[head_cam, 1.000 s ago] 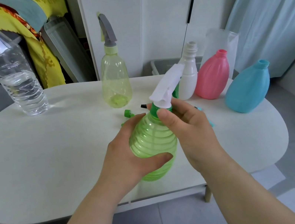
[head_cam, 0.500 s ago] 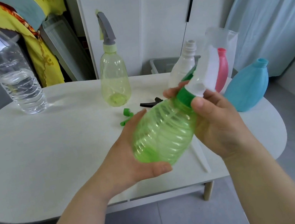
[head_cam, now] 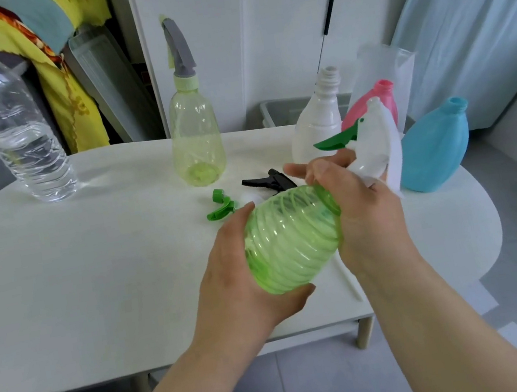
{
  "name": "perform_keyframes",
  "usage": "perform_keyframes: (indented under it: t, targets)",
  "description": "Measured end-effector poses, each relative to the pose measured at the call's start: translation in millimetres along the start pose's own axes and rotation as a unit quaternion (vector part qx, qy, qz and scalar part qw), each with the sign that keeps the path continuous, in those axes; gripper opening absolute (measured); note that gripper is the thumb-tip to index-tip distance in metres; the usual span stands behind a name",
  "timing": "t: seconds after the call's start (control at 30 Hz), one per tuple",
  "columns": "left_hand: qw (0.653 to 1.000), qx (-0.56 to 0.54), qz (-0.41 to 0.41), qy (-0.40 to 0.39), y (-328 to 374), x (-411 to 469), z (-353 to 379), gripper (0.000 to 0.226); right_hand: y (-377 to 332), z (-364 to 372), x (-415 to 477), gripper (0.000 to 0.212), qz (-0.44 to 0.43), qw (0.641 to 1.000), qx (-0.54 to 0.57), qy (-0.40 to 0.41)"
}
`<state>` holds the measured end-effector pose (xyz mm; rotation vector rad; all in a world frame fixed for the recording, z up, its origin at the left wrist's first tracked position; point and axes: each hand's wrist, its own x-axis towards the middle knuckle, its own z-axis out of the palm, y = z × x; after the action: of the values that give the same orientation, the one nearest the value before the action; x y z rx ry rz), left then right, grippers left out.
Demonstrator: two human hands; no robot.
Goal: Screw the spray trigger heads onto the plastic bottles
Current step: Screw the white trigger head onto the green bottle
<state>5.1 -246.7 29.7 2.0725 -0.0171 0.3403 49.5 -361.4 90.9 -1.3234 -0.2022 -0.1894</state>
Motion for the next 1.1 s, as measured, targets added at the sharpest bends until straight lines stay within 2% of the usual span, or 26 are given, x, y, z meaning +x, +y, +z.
perform_keyframes:
  t: [0.17,0.23,0.33,0.4,0.47,0.53,0.63,0.7,0.77,0.9,1.1]
  targets:
    - [1.000,-0.005,-0.006,0.010,-4.1,0.0,4.7,0.106,7.1,2.2,-0.1,0.027,0.038,0.997,-0.026,0.059]
    - [0.999,-0.037,-0.023,0.005,-5.1,2.5,3.1,0.107,7.7,-0.6,1.1,0.007,0.052,0.997,-0.041,0.043]
    - [0.997,-0.072,-0.034,0.018,-5.9,7.9,-5.8,0.109,7.1,-3.6,-2.3,0.013,0.047,0.997,-0.064,-0.016]
    - [0.997,-0.072,-0.038,-0.004,-6.1,9.4,-13.9,0.111,6.0,-3.1,-5.9,0.017,0.029,0.996,-0.078,-0.039]
    - [0.995,-0.076,-0.035,-0.058,-7.1,8.8,-21.7,0.111,6.2,-1.4,-6.8,0.019,0.013,0.995,-0.096,-0.035]
    - [0.991,-0.071,-0.016,-0.112,-10.2,9.1,-32.5,0.096,5.3,0.9,-2.6,0.020,-0.004,0.993,-0.121,-0.010]
    - [0.995,0.001,-0.002,-0.100,-28.5,16.6,-56.0,0.065,-2.8,1.9,21.8,0.019,-0.034,0.986,-0.154,0.052]
    - [0.992,0.116,0.006,-0.041,-49.9,23.7,-66.7,0.060,-8.5,1.0,48.8,0.019,-0.061,0.972,-0.210,0.088]
    - [0.976,0.215,-0.024,-0.022,-67.0,31.3,-72.0,0.051,-10.6,5.1,77.2,0.031,-0.076,0.962,-0.237,0.110]
    - [0.958,0.278,-0.047,-0.056,-88.4,37.2,-69.7,0.051,1.9,26.3,124.2,0.026,-0.090,0.957,-0.253,0.115]
    - [0.943,0.324,-0.036,-0.061,-97.9,41.3,-64.6,0.054,40.4,38.8,167.1,0.036,-0.063,0.951,-0.289,0.096]
